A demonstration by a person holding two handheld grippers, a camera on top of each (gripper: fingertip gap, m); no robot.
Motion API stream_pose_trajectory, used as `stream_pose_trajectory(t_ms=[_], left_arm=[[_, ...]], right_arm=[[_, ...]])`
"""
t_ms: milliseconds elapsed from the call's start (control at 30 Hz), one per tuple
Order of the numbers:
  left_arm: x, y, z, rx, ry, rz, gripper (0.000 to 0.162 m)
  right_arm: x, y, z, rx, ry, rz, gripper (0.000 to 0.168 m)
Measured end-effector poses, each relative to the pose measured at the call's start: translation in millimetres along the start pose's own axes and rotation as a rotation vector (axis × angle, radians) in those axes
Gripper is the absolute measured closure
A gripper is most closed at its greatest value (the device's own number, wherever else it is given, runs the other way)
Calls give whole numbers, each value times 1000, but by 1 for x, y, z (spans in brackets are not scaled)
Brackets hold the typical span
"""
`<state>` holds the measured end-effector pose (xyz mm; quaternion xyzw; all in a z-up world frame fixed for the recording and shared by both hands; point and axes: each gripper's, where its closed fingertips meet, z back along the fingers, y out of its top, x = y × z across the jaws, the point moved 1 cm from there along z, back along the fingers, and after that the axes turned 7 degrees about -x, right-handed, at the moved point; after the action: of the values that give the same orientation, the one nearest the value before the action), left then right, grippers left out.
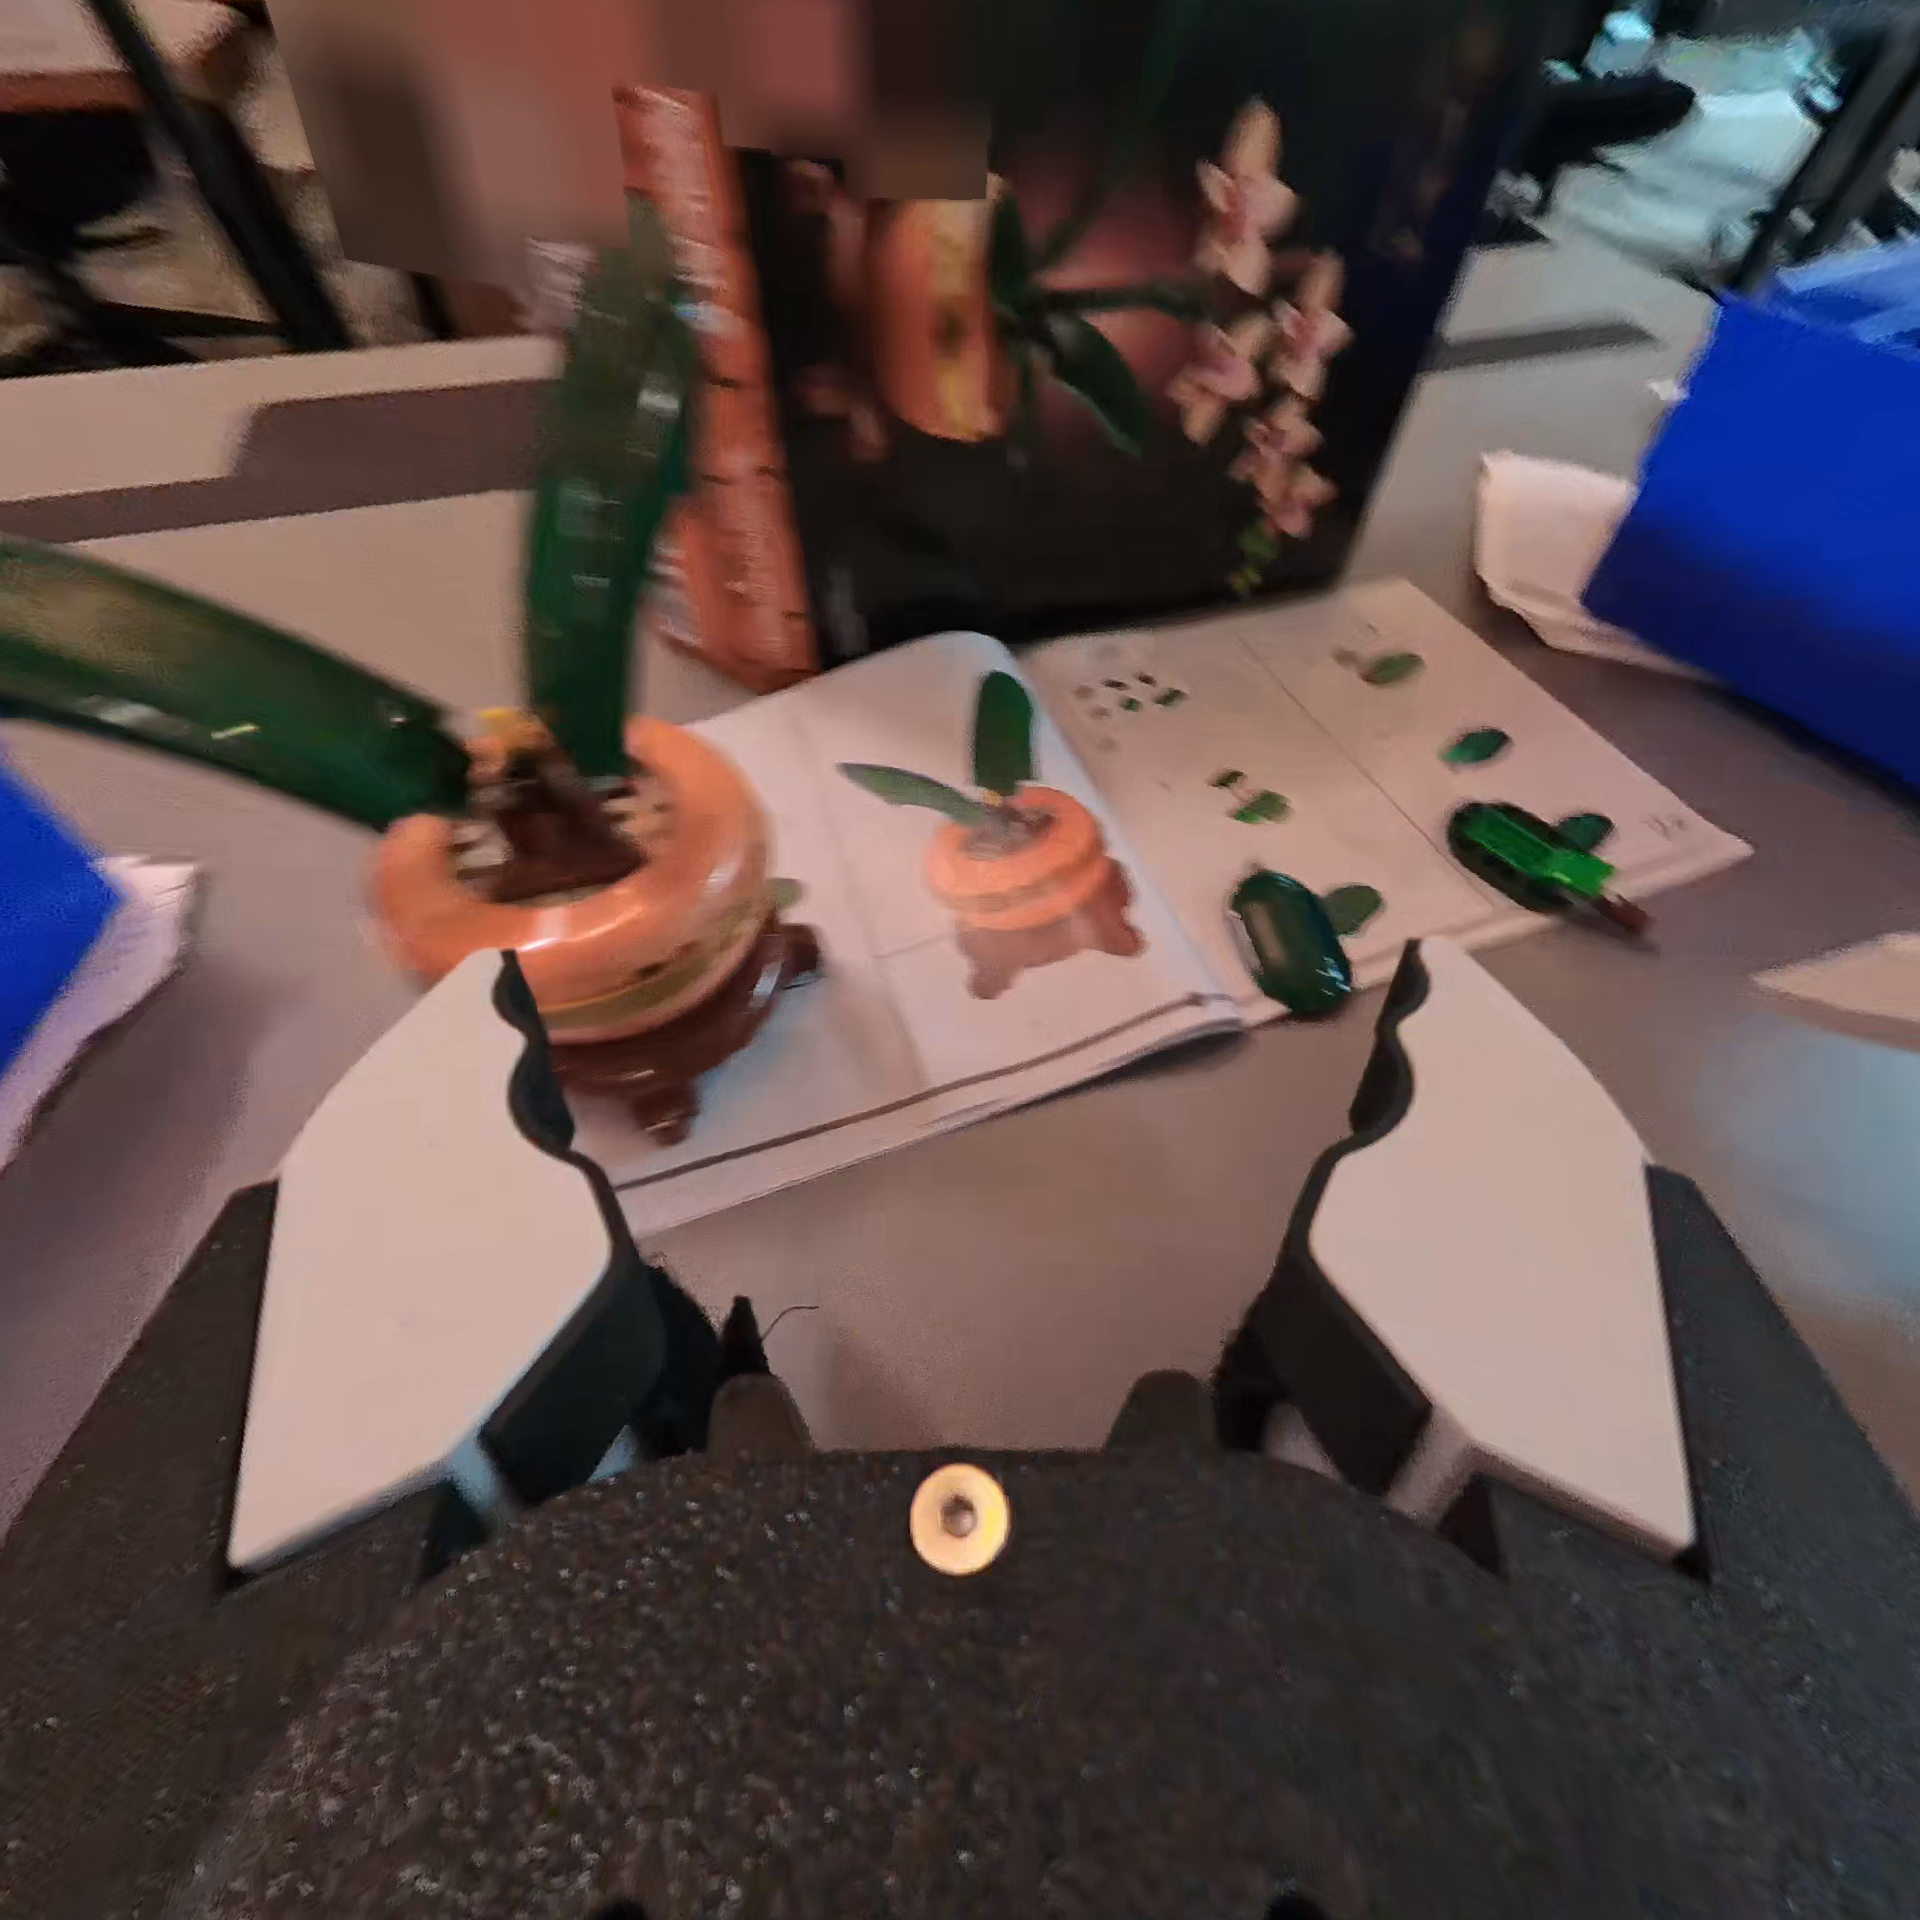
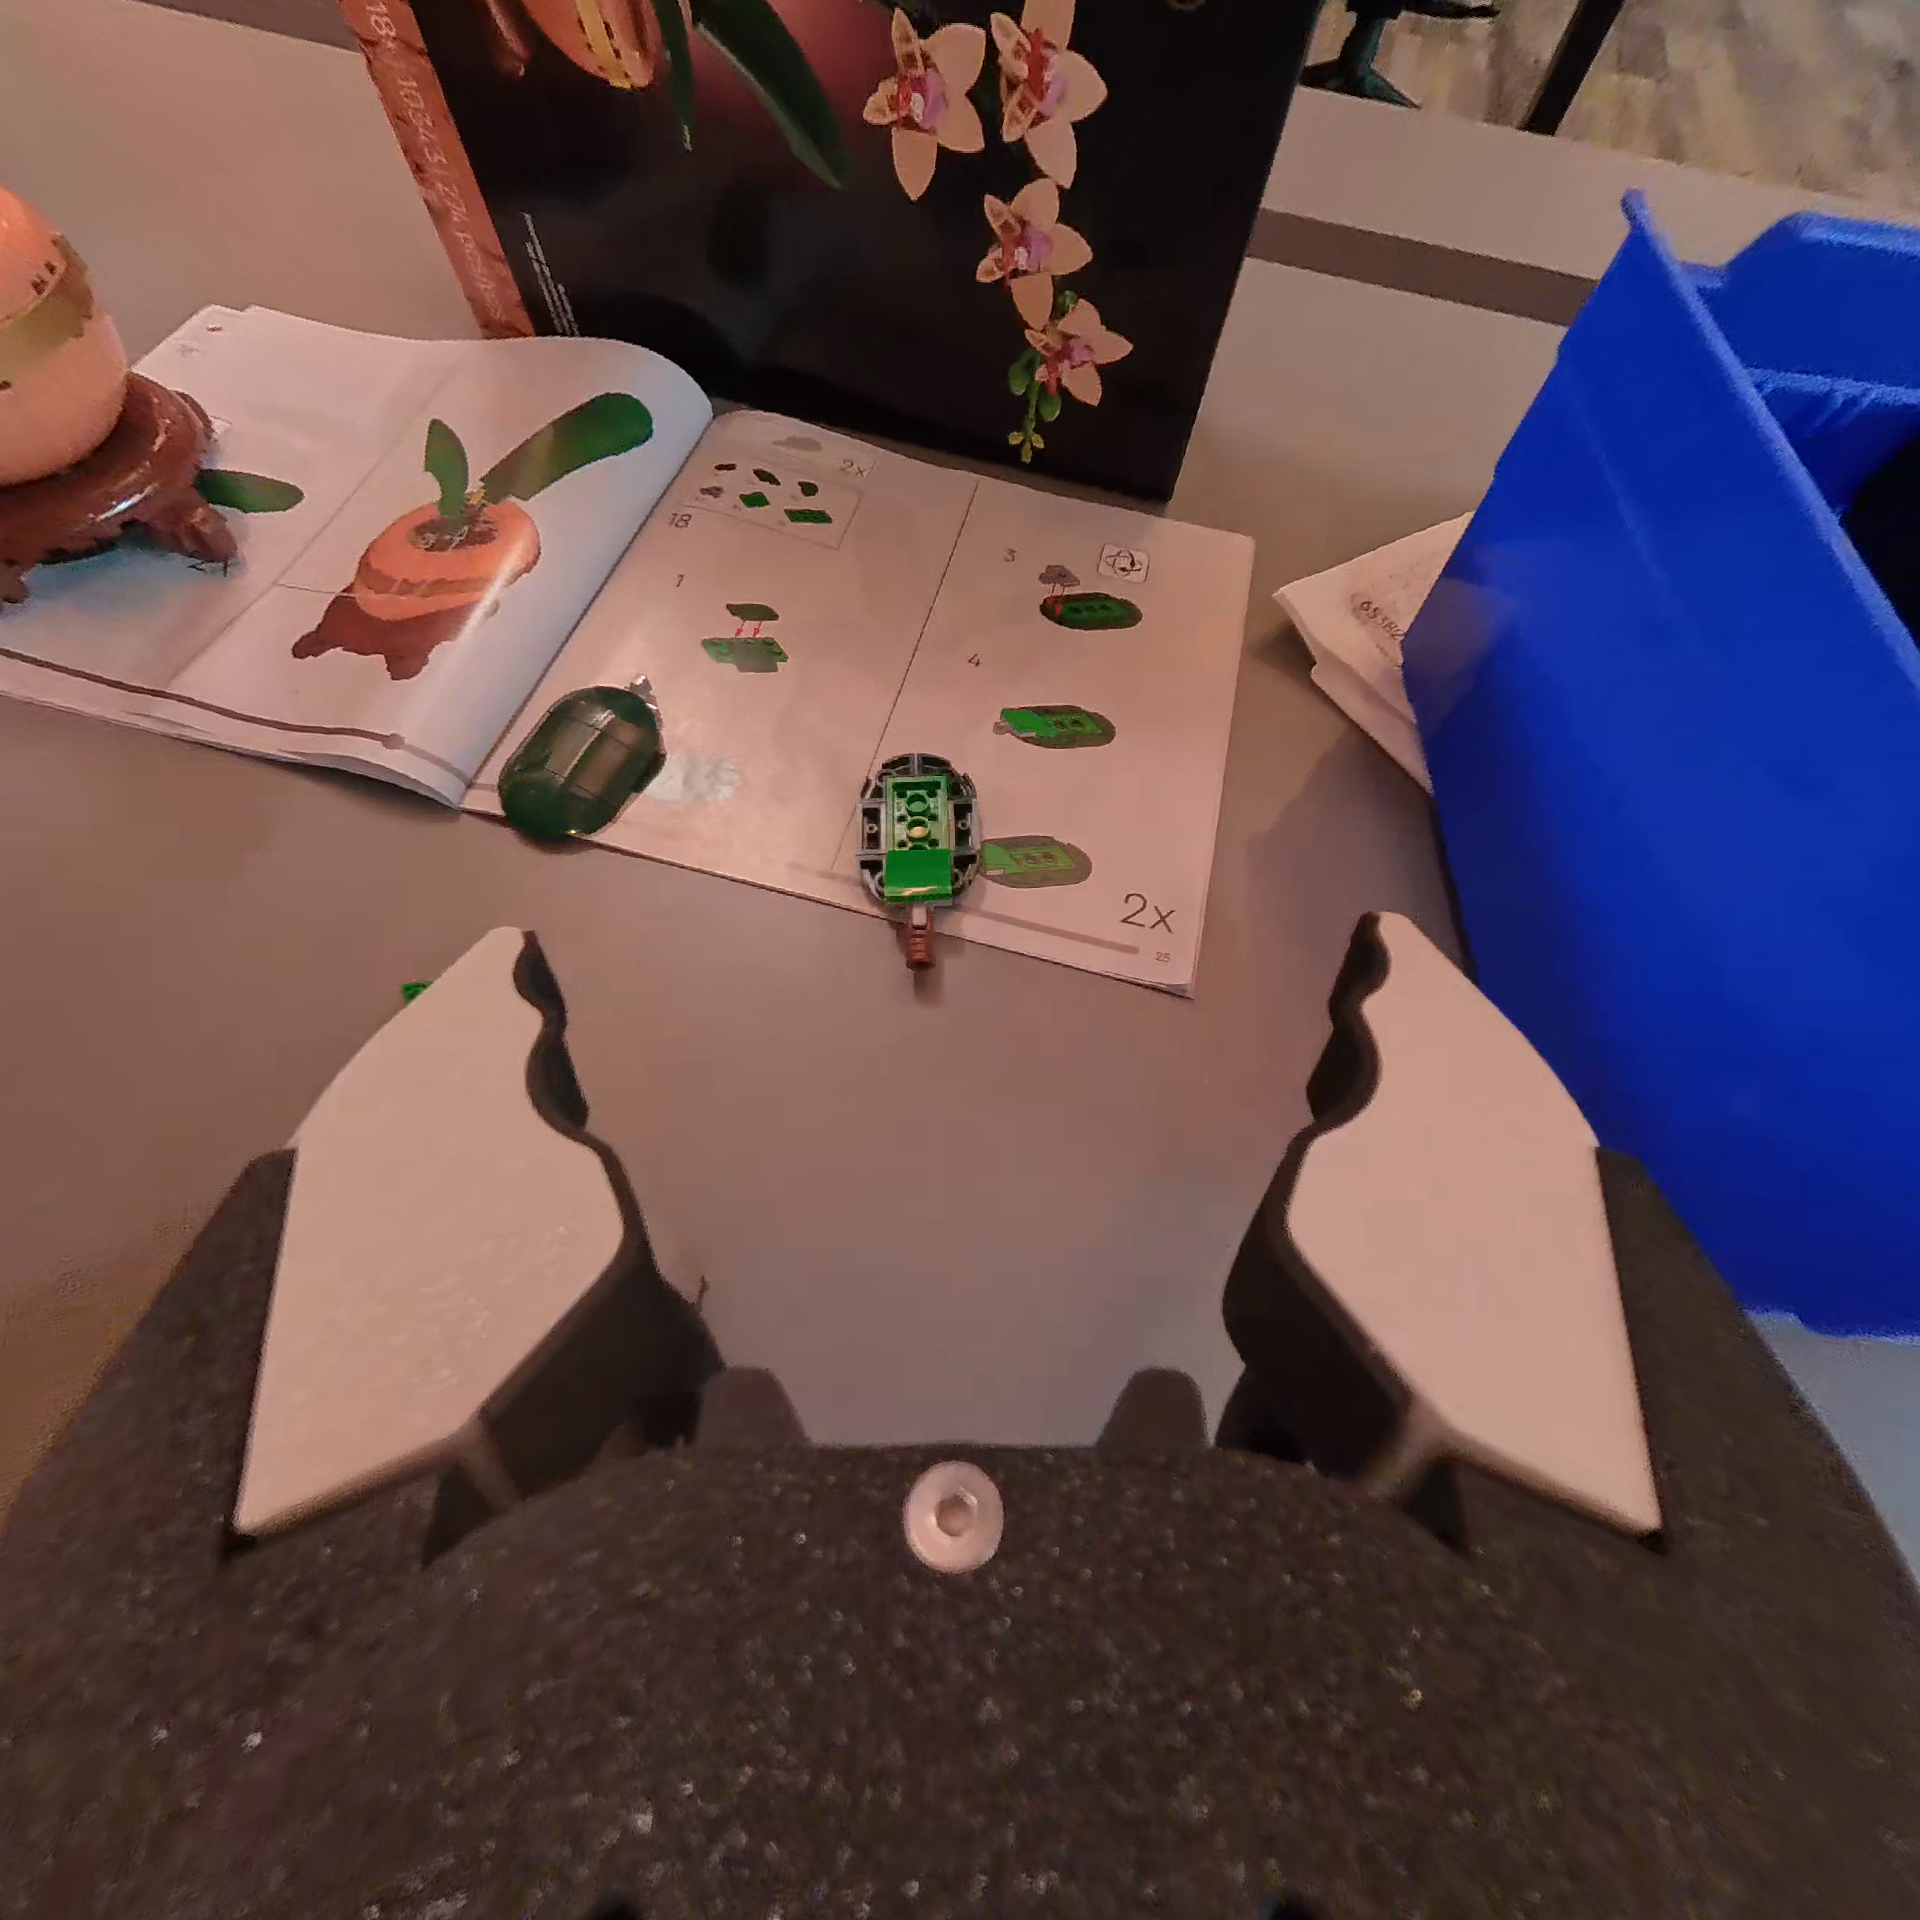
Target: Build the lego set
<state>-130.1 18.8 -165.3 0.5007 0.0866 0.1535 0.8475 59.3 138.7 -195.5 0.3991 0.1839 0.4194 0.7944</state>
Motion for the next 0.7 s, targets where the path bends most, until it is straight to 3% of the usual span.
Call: stream_pose_trajectory(t_ms=[267, 467, 700], left_arm=[[-62, 2, 44, 92, 166, 68, 16], [-77, -5, 67, 37, 184, 82, 16], [-79, 5, 95, 118, 202, 77, 16]], right_arm=[[-8, 14, 18, -11, -96, 14, 23], [2, 25, 47, 12, -174, 5, 22], [3, 21, 70, 42, -189, -21, 23]])
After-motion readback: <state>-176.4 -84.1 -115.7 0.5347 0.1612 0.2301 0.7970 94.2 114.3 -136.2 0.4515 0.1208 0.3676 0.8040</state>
